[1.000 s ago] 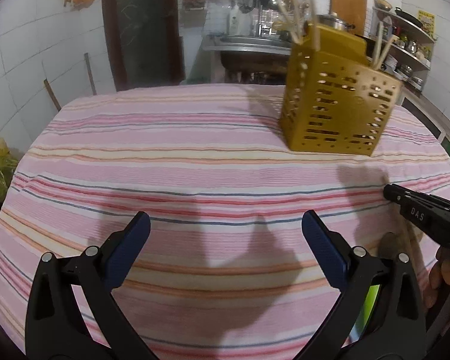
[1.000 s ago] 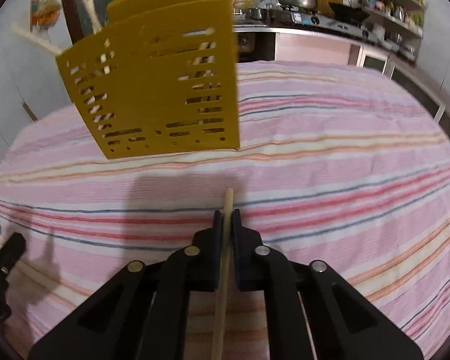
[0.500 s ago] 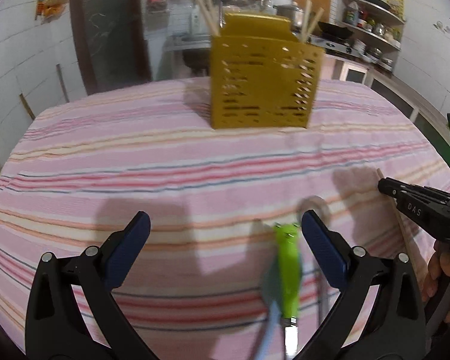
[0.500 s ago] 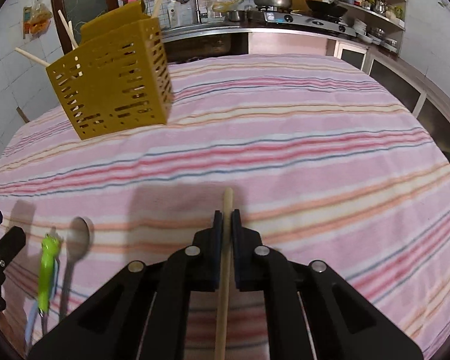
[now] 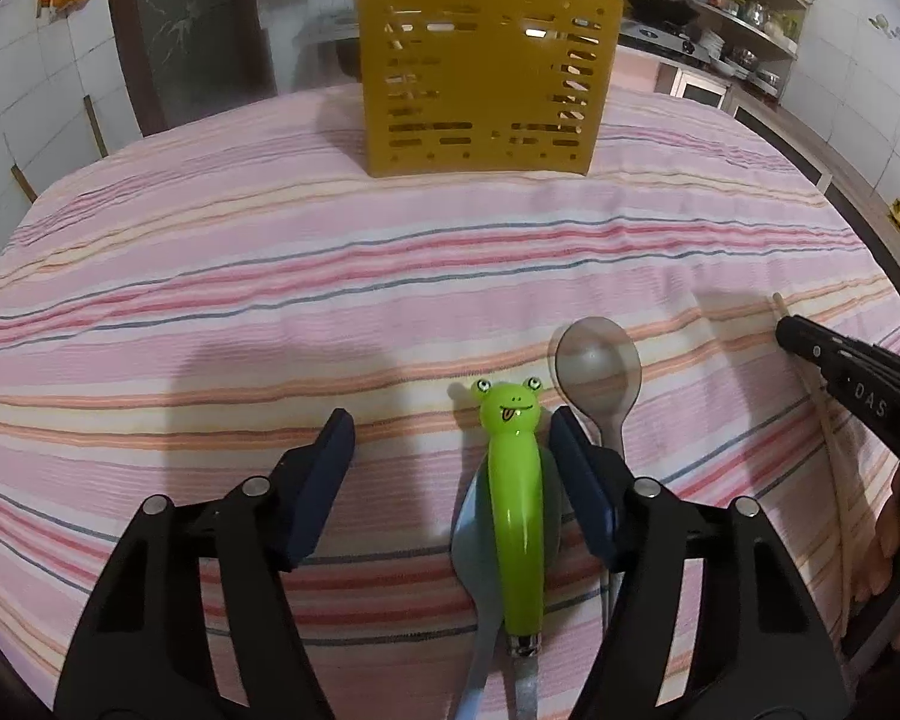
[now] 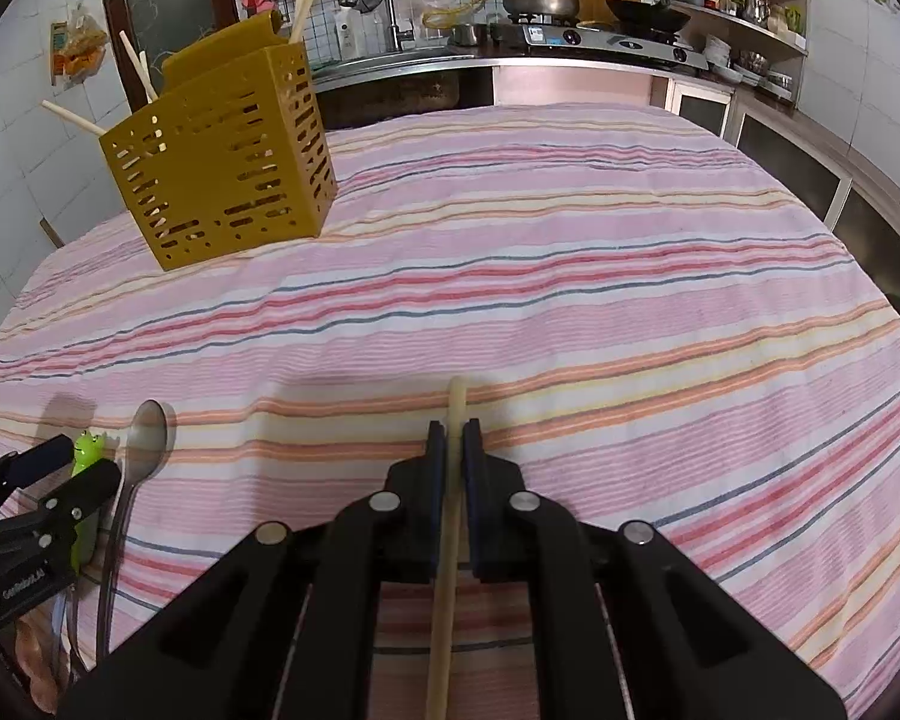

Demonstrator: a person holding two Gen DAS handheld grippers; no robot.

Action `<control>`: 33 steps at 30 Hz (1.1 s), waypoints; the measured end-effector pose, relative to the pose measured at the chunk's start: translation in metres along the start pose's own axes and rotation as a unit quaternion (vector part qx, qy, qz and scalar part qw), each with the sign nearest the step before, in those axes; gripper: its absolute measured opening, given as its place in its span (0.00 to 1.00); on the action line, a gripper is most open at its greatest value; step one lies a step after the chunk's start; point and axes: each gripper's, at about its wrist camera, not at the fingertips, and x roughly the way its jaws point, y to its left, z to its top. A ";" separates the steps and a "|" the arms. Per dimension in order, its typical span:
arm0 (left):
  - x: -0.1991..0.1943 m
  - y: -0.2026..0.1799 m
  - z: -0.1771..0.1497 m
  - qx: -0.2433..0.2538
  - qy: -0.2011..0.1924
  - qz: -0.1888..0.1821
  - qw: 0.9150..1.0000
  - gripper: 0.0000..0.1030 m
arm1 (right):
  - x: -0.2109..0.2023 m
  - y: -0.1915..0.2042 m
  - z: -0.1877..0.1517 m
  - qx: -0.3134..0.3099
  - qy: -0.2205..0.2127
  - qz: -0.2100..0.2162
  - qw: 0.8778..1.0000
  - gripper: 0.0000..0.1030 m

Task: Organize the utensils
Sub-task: 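Close the left tool on the green frog fork while the right tool holds a chopstick, then lift the frog fork and chopstick and carry both toward the yellow holder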

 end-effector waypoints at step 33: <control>-0.079 0.013 0.017 -0.016 -0.107 -0.010 0.994 0.21 | -0.075 0.015 0.010 0.009 -0.128 0.057 0.990 0.06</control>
